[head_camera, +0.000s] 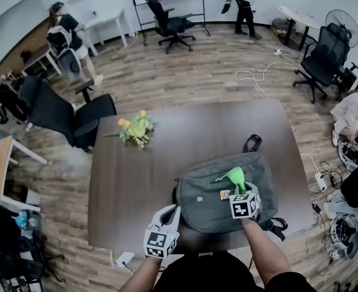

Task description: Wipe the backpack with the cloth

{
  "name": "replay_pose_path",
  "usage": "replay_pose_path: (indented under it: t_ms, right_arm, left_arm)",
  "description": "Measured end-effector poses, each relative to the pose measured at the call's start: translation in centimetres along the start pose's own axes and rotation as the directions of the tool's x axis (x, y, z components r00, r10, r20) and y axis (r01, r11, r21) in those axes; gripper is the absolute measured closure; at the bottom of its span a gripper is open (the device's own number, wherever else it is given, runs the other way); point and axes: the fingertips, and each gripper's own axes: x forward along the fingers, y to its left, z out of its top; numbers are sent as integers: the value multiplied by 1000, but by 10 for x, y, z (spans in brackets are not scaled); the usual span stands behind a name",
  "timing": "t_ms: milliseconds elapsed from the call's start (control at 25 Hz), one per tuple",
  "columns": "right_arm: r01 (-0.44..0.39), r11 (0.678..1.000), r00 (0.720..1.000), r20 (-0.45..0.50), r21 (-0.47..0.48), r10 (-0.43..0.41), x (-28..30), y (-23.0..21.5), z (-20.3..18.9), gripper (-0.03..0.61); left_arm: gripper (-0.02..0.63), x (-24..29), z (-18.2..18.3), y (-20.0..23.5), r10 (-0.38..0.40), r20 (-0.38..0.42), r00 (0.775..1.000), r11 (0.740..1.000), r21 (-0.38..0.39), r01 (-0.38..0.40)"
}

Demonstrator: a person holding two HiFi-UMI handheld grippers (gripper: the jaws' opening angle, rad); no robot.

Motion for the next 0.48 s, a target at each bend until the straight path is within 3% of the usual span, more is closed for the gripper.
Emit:
replay_pose_path:
  t_ms: [480]
  right_arm:
    - [131,991,991,1,39,-132,-24,-70,-5,483]
  left_arm:
    - [595,11,10,-9,-26,34,999,999,27,25]
